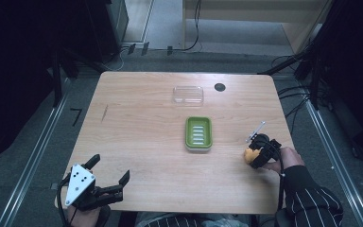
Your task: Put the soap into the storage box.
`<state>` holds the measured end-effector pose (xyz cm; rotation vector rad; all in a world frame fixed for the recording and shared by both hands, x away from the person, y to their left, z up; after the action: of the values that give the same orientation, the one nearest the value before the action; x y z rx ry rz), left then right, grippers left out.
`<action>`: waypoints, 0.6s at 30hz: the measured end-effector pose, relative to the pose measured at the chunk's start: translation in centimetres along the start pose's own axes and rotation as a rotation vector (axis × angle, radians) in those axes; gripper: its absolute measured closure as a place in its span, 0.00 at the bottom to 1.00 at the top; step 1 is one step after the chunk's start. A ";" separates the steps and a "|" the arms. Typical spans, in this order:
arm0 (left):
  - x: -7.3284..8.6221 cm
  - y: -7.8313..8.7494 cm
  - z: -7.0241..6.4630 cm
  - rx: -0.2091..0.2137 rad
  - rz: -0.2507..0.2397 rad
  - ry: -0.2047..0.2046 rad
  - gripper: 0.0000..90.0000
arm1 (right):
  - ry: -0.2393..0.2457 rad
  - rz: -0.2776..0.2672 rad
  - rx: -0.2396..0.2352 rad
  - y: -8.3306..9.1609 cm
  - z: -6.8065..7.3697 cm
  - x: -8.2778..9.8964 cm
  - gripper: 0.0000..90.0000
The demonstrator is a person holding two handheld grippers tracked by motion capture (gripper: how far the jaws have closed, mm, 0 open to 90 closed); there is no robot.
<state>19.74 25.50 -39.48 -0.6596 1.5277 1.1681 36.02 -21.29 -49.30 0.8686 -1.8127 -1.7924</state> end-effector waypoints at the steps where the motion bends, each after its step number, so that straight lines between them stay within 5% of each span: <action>1: 0.0 0.0 0.0 0.000 -0.001 -0.001 0.00 | -0.004 0.006 0.003 0.0 0.1 0.0 0.44; 18: 0.0 0.1 0.0 0.001 -0.003 0.004 0.00 | -0.023 -0.028 -0.004 0.1 0.1 0.1 0.45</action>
<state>19.69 25.56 -39.45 -0.6632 1.5303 1.1646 35.90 -21.31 -49.24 0.8795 -1.8189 -1.8298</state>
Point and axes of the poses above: each handheld gripper's, and its own axes: y roughly backward along the jaws, x roughly out of its underside, z roughly to its left, the point moved 3 cm from there along -y, roughly forward along the jaws
